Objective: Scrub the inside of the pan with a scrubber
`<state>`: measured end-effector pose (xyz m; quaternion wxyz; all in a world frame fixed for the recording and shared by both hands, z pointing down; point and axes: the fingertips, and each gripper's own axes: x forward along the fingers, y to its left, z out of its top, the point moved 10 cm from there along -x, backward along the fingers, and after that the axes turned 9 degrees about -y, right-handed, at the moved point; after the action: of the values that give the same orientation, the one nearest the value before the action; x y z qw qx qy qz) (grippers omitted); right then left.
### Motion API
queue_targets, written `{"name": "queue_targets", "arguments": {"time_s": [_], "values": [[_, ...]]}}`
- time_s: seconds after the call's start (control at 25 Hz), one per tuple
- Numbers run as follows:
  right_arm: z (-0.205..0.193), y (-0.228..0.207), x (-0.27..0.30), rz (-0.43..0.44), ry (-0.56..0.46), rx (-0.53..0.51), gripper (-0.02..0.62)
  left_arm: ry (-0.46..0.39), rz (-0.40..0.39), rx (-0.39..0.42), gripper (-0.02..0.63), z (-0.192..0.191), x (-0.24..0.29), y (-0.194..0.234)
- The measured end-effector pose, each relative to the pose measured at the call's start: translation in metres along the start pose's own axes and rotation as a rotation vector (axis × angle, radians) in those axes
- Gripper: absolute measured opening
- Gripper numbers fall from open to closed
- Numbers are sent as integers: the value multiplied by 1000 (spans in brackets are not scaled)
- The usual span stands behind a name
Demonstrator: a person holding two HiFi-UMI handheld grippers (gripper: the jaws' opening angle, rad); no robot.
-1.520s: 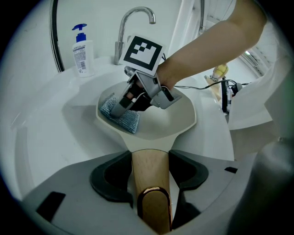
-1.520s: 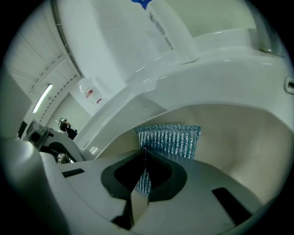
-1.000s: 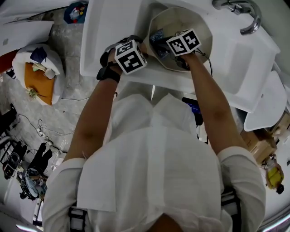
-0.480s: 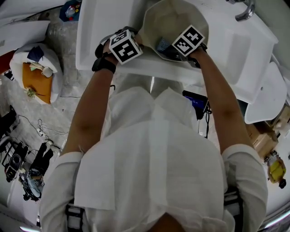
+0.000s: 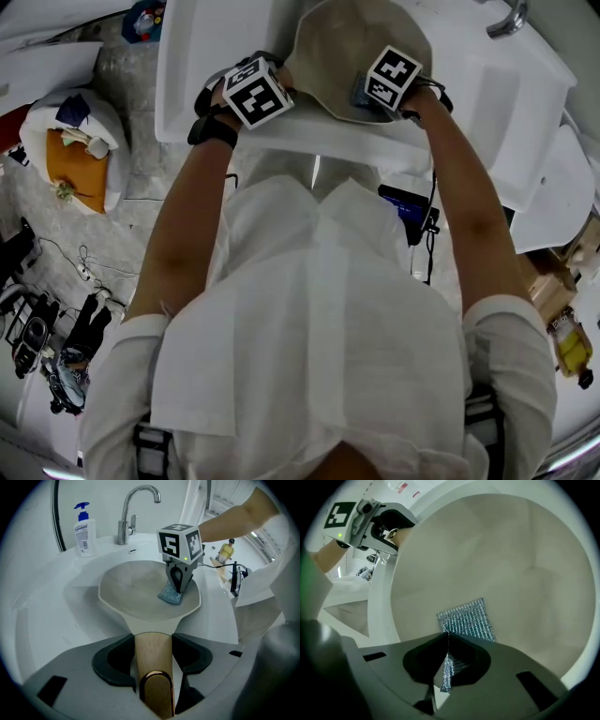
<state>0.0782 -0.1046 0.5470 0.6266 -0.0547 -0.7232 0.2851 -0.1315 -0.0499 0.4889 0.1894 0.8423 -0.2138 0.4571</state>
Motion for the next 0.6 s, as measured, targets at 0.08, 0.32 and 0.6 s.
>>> {"name": "queue_targets", "arguments": {"time_s": [0.08,0.32,0.6], "values": [[0,-5,-1,-39,43,-7,17,-1,-1,0,259,0,-1,1],[-2,-23,-1,-141,132,-15,17,2,-11,-2,258,-2,0,0],[-1,-46,-11,-276,189,-5,17,7,-15,-2,258,-2,-1,0]]}}
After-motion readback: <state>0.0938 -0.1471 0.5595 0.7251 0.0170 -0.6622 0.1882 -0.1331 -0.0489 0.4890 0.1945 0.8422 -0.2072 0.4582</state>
